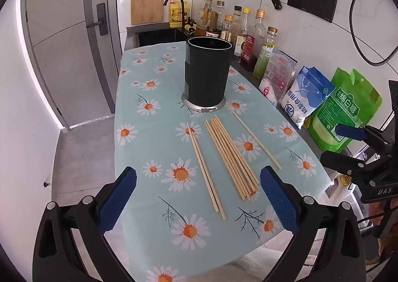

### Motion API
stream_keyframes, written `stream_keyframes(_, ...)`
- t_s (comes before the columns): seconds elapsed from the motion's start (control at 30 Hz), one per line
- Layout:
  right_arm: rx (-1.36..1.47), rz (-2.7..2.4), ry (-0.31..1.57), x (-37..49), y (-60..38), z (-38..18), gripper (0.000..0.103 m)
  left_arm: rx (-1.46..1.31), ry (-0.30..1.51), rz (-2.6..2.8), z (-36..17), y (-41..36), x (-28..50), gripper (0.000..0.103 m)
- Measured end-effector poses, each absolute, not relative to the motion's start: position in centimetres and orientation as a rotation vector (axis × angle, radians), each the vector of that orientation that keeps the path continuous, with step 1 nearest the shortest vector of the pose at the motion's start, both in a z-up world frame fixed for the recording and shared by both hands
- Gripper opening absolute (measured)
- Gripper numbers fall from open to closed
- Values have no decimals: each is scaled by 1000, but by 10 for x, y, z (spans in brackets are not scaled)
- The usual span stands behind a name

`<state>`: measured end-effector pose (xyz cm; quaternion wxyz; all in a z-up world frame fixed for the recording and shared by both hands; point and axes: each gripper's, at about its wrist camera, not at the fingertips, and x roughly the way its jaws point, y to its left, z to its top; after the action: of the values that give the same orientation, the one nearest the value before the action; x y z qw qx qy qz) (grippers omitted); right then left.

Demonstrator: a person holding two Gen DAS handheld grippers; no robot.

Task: Organize utensils

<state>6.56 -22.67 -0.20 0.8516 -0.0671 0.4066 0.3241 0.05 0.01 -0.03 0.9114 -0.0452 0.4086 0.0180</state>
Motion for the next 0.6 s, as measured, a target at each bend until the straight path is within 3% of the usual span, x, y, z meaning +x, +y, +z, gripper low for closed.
stream_keyframes(0.6,-143,682,862,67,-222,-6,99,-114,856,26,-4,1,0,97)
